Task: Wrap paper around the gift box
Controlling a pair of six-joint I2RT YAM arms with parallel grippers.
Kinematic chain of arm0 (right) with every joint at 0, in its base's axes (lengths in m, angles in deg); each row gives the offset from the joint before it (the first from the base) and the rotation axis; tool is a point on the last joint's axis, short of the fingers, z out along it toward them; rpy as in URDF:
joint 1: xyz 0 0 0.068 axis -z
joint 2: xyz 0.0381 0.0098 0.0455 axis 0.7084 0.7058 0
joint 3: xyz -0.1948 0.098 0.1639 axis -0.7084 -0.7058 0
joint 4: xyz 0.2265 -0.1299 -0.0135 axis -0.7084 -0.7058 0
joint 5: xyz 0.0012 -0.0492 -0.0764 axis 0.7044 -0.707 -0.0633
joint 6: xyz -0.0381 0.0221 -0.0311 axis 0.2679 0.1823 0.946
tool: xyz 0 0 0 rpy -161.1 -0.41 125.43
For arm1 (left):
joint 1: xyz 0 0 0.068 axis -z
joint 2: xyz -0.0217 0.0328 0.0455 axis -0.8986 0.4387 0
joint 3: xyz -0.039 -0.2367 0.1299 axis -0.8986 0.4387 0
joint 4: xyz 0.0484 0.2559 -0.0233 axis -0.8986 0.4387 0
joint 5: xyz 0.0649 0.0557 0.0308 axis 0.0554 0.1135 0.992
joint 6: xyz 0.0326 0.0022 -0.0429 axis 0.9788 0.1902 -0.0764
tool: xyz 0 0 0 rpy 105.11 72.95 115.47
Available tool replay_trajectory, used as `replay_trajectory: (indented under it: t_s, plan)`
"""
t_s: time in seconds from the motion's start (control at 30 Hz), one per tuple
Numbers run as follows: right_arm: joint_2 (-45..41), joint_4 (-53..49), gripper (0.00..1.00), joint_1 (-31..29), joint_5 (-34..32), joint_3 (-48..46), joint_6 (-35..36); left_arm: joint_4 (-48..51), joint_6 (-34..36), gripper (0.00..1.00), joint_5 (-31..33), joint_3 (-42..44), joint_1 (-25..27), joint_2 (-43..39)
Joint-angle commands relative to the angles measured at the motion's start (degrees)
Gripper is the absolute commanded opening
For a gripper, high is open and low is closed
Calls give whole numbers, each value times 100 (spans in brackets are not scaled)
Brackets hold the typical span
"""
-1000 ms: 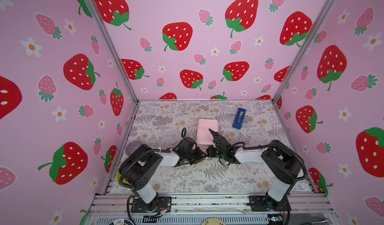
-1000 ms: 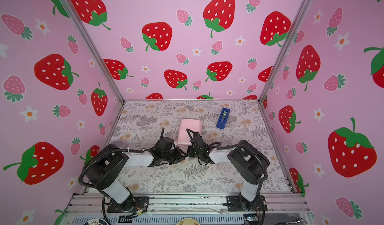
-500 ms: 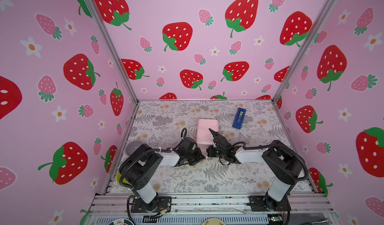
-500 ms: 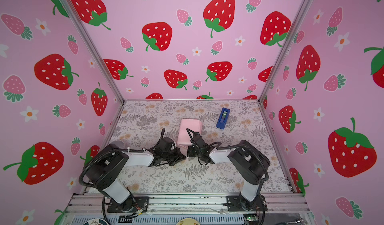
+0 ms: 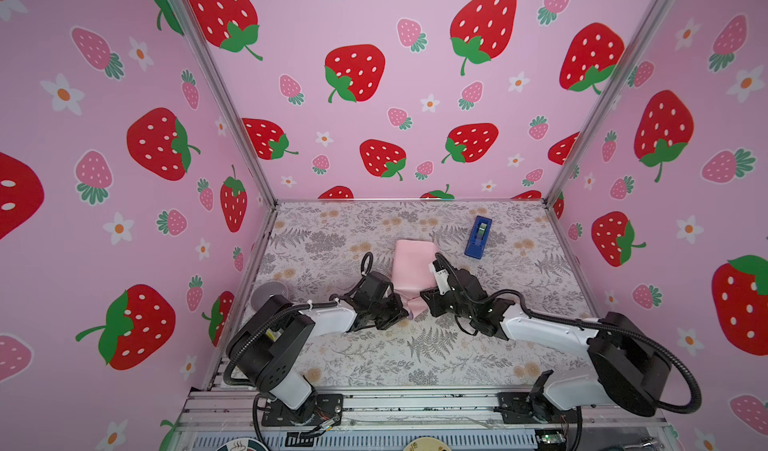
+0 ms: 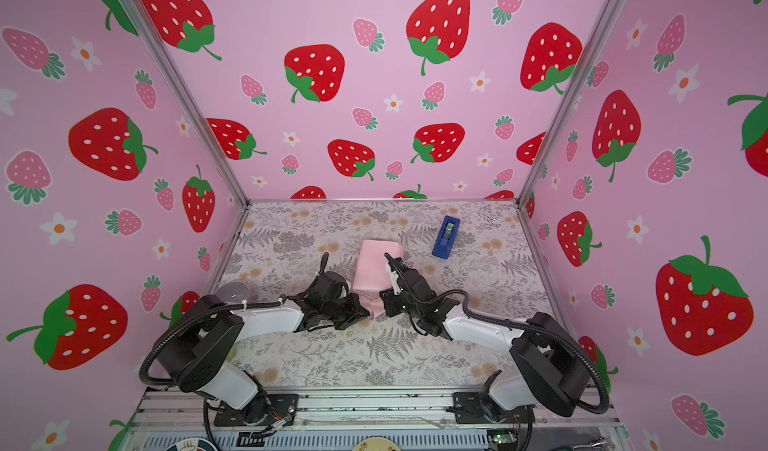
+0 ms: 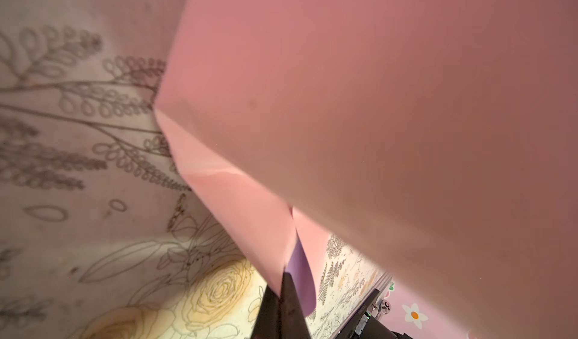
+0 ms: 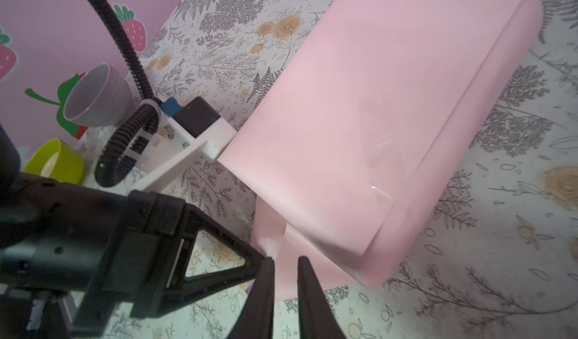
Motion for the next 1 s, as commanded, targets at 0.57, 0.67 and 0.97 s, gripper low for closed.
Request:
replay_trajectory:
  t_s: [0.57, 0.67, 0.97]
  plan:
    - [431, 2896, 41, -1365, -1404, -1612, 4771, 181, -18, 0, -26, 225, 27, 21]
    - [821, 3076, 41, -1372, -1425, -1565, 5087, 95, -43, 0, -88, 289, 25, 147]
    - [1524, 3321, 37, -1386, -1353, -1493, 5456, 22, -66, 0, -147, 318, 25, 258]
